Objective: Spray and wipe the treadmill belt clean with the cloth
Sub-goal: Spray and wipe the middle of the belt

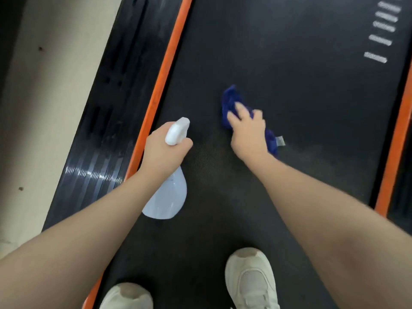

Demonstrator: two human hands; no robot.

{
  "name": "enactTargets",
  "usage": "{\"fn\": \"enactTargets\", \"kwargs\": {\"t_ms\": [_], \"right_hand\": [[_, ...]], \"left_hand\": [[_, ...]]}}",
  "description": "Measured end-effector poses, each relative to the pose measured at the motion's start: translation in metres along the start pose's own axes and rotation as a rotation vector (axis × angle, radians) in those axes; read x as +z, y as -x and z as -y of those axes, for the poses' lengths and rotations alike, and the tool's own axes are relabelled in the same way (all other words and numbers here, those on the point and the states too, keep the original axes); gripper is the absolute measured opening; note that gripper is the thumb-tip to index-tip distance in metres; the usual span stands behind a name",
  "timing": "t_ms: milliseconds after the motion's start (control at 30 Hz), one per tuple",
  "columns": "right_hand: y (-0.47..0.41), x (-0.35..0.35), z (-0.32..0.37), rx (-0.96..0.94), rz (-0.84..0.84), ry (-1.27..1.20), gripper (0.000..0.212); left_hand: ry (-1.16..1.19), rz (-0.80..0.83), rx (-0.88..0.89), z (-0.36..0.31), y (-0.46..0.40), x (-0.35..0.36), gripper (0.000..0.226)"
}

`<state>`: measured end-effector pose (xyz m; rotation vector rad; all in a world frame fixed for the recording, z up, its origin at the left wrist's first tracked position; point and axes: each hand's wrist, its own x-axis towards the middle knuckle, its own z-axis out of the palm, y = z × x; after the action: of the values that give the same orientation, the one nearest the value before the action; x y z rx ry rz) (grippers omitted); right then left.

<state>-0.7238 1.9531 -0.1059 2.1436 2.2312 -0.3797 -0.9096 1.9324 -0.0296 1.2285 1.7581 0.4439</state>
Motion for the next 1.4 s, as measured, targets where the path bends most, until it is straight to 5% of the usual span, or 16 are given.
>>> {"fn": "enactTargets", "kwargs": {"t_ms": [167,233,367,500,567,633,700,767,900,967,1100,1200,1400], "right_hand": [[0.051,0.024,0.017,-0.57,-0.005,0.033,0.059],[0.023,0.02,0.011,-0.522,-0.039,0.045,0.06],[0.01,0.008,0.026,-0.099,-0.051,-0.028,0.056],[0.065,0.011,0.028,-0.64,0.219,0.048,0.06],[0.056,0.014,0.018,-0.806,0.148,0.019,0.055],[0.024,0.012,0.012,-0.686,-0.002,0.113,0.047],[-0.014,0.006,0.014,-0.306,-0.036,0.072,0.052],[-0.015,0.001,0.021,-0.155,-0.019,0.049,0.052],[0.045,0.027,0.023,-0.741,-0.01,0.118,0.048],[0.042,0.023,0.018,-0.879,0.052,0.129,0.06],[0.01,0.007,0.018,-0.266,-0.004,0.02,0.055],[0.032,-0.007,0.003,-0.078,0.022,-0.197,0.048],[0.086,-0.028,-0.053,0.408,-0.172,-0.681,0.039]], "left_hand": [[0.007,0.028,0.014,-0.006,0.007,0.002,0.018],[0.014,0.025,0.024,-0.004,0.005,0.002,0.017],[0.034,0.004,-0.018,-0.001,0.005,0.0,0.024],[0.061,-0.035,-0.077,-0.002,0.006,-0.003,0.03],[0.065,-0.062,-0.164,0.007,0.01,-0.002,0.036],[0.111,-0.109,-0.203,0.017,0.011,-0.001,0.04],[0.137,-0.147,-0.207,0.023,0.013,-0.003,0.041],[0.147,-0.153,-0.202,0.027,0.017,-0.009,0.042],[0.209,-0.161,-0.168,0.028,0.029,-0.02,0.046],[0.234,-0.169,-0.176,0.03,0.028,-0.02,0.048],[0.241,-0.051,-0.213,0.029,0.019,-0.012,0.053],[0.16,0.066,-0.188,0.024,0.019,0.0,0.05],[0.107,0.026,-0.217,0.005,0.016,0.034,0.034]]}}
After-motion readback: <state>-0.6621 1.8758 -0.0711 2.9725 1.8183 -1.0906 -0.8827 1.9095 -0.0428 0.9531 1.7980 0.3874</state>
